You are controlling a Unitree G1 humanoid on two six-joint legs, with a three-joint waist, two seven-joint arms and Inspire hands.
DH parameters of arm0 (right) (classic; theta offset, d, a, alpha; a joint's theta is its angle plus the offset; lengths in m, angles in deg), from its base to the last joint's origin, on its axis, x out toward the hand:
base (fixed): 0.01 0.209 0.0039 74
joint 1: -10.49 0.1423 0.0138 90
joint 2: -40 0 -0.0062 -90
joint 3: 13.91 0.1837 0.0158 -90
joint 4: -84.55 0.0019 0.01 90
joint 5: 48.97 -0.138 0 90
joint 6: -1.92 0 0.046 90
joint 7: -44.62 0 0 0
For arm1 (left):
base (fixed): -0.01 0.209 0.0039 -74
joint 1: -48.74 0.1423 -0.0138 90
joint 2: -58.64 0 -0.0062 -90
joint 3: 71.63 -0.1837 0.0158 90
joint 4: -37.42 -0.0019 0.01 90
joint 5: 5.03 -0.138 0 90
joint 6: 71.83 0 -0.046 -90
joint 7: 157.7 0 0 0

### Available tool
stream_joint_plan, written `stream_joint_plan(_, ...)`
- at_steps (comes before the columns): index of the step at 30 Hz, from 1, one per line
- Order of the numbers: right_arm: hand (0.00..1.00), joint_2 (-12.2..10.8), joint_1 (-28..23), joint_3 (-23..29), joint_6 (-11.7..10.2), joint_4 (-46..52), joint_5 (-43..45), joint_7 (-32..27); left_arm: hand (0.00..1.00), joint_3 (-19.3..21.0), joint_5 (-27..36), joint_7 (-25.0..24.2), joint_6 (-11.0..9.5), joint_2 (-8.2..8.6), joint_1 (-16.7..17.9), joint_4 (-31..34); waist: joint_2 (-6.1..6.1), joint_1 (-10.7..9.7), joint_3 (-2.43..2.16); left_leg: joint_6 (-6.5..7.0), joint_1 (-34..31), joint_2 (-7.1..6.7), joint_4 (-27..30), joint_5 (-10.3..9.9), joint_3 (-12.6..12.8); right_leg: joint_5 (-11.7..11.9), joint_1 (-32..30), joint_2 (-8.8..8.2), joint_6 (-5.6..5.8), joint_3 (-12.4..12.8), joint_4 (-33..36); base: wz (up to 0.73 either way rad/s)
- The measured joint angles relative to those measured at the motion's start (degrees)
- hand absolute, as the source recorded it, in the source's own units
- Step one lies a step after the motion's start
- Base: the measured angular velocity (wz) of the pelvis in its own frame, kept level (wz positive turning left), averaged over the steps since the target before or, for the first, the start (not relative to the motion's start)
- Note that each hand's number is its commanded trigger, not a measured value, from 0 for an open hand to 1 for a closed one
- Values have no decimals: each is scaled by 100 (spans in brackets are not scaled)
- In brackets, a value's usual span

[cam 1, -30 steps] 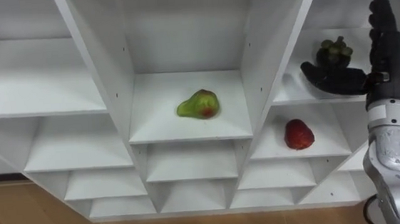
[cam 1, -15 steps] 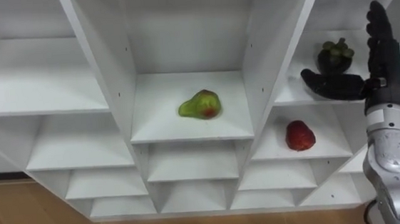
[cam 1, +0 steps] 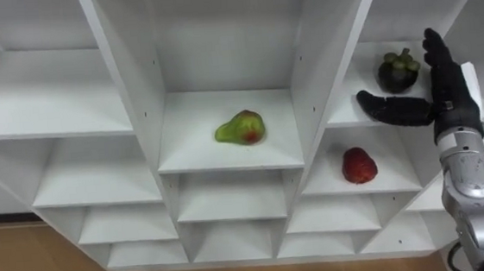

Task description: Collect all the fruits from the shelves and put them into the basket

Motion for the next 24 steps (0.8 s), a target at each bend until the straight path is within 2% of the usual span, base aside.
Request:
stream_joint_plan(7, 0, 39, 1, 120, 89, -24, -29, 186, 100, 2, -9, -19, 26, 28, 0, 55, -12, 27, -7, 1, 11, 2, -1, 0, -16, 0, 33, 2, 0, 29, 2, 1)
stream_joint_plan(12, 0, 180, 136, 131, 278, -94, -129, 438, 100, -2, 28, -22, 69, 32, -2, 56, -39, 51, -20, 1, 25, -4, -2, 0, -23, 0, 51, 3, 0, 28, 1, 0)
stream_joint_plan(13, 14, 199, 169, 130, 278, -149, -154, 477, 100, -1, 33, -11, 76, 29, -5, 53, -47, 51, -22, 0, 29, -4, -2, 0, -23, 0, 53, 3, 0, 28, 1, 0)
stream_joint_plan(14, 53, 224, 216, 130, 279, -231, -173, 537, 100, -1, 39, -3, 92, 27, -9, 50, -68, 51, -32, 0, 34, -3, -1, 0, -24, 0, 57, 4, 0, 28, 1, 0)
stream_joint_plan(15, 79, 230, 223, 127, 280, -274, -194, 594, 100, -1, 42, -2, 111, 23, -15, 51, -97, 53, -39, 0, 35, -1, -2, 0, -26, 0, 61, 4, 0, 26, 0, 0)
stream_joint_plan(16, 100, 230, 228, 127, 274, -319, -196, 624, 100, -1, 43, -1, 112, 20, -16, 50, -111, 51, -37, 0, 38, -1, -1, 0, -32, 0, 68, 3, 0, 18, -1, 4)
stream_joint_plan(18, 100, 234, 234, 132, 260, -421, -192, 680, 100, -1, 45, -1, 117, 16, -9, 48, -148, 47, -50, 0, 40, -1, 0, 0, -45, 0, 77, 0, 0, 3, -1, 2)
stream_joint_plan(20, 100, 244, 346, 150, 266, -652, -199, 680, 100, -3, 46, 0, 120, -6, -7, 46, -205, 47, -26, 0, 81, 16, 6, 0, -40, 0, 113, 0, 0, -10, 0, 0)
stream_joint_plan(24, 100, 355, 481, 206, 274, -882, -201, 685, 100, -18, 47, 1, 120, -25, -16, 45, -260, 45, -18, 1, 102, 22, 0, -1, -30, 1, 135, 2, 0, -18, 5, 0)
